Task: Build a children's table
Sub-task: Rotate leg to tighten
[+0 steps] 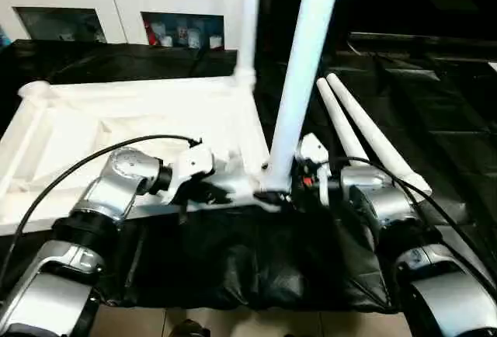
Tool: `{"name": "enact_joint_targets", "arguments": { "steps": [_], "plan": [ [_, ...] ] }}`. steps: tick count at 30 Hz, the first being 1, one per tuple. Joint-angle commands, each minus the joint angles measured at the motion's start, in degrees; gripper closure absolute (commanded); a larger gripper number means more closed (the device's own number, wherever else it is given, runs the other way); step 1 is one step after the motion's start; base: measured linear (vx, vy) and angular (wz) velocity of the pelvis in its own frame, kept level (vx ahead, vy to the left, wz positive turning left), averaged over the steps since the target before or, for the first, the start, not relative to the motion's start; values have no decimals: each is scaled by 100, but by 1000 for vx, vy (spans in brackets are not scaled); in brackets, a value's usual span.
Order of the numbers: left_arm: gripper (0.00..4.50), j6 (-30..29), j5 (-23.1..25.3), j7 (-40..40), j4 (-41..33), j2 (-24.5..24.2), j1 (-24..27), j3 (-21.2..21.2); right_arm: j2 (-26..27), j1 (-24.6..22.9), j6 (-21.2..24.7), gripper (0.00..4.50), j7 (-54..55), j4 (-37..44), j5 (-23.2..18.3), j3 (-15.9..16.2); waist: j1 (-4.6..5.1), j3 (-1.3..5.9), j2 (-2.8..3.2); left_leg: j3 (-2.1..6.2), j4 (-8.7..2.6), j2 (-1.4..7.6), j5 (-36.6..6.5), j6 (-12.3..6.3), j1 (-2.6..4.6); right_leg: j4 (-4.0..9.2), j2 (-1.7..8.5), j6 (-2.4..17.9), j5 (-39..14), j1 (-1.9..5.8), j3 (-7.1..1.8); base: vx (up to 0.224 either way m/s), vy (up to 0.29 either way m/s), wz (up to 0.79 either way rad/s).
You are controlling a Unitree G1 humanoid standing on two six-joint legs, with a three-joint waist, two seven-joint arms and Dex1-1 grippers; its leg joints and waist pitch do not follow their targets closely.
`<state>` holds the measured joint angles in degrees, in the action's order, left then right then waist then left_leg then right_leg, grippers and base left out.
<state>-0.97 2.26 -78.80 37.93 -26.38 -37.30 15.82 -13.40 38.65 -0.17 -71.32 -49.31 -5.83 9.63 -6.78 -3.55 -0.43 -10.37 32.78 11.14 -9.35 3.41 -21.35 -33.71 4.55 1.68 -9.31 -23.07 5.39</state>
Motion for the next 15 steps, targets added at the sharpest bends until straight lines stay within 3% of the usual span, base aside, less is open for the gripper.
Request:
{"name": "enact_joint_targets", "arguments": {
  "steps": [1,7,13,15],
  "plan": [
    [450,210,-77,-218,-27,120,-210,138,17,-37,114,113,-198,214,86,188,4,433,79,60,-368,283,-1426,-127,121,311,443,1345,-1190,297,-318,0,0,0],
    [450,304,-52,-297,77,75,-221,163,2,-80,176,159,-285,311,124,287,-18,424,64,67,-368,282,-1495,-75,118,323,457,1282,-1435,290,-318,0,0,0],
    [450,276,-23,-204,216,125,-241,119,97,-199,334,165,-83,428,47,229,-38,426,48,65,-369,284,-1461,-81,122,329,453,1232,-1489,283,-320,0,0,0],
    [450,99,73,-5,283,167,-269,138,228,-195,363,166,444,319,68,106,-38,416,40,67,-375,280,-1506,-24,124,338,463,1187,-1640,274,-321,0,0,0]
  ]
}}
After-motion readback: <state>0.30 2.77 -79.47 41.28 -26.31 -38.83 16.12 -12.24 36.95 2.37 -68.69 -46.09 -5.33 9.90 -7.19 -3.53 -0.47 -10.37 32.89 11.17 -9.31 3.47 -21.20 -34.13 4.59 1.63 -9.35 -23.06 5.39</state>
